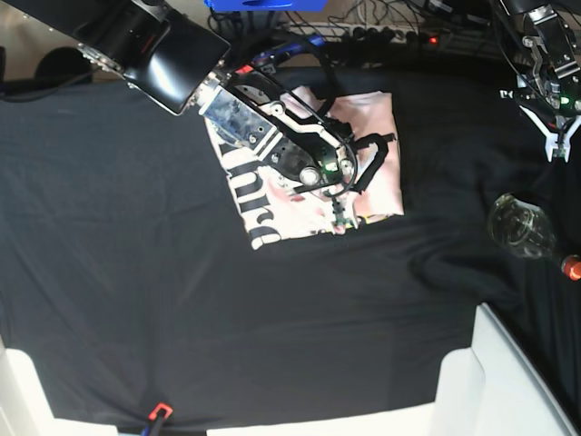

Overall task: Fold the T-shirt properly
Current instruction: 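Press and smooth the folded bundle with the right gripper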

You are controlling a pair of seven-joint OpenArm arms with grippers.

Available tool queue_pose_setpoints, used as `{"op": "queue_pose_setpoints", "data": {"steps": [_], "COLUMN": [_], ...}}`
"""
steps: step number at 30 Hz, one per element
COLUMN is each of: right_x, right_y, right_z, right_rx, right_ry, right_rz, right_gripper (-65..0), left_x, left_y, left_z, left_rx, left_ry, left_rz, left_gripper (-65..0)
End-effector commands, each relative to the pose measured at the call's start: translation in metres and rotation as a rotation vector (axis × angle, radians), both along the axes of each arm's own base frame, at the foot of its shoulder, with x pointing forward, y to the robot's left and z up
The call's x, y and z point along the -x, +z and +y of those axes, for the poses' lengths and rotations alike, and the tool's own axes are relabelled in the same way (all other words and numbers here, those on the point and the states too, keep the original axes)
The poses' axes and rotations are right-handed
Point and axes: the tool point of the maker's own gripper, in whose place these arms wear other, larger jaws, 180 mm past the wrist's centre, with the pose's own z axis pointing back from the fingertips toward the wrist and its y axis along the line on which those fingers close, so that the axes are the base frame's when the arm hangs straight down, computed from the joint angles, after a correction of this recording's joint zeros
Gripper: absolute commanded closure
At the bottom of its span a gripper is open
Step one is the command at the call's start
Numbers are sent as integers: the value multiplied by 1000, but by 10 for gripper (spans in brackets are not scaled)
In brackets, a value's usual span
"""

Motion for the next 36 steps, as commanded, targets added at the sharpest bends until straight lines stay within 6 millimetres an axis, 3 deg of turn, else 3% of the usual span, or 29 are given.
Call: {"op": "queue_pose_setpoints", "data": {"steps": [1, 10, 20, 26, 33, 36], "right_x": [-17, -42, -27, -30, -30, -30], "right_y": [15, 24, 21, 28, 43, 50], "right_z": [10, 9, 20, 27, 37, 41], "right_rx": [-26, -11, 5, -24, -71, -91], "right_ry": [-7, -10, 71, 71, 87, 92], "right_rz": [-51, -101, -121, -151, -177, -188], "right_gripper": [-4, -4, -16, -122, -148, -244], "left_x": [-6, -9, -12, -11, -11, -11], "left_y": [11, 10, 11, 8, 8, 8], "left_z": [10, 9, 8, 4, 4, 4], "left_rx": [-35, -30, -28, -18, -18, -18], "left_ry": [0, -1, 0, 3, 3, 3], "left_rz": [-18, -26, -32, -34, -34, -34], "left_gripper": [-277, -277, -277, -277, -277, -277]}}
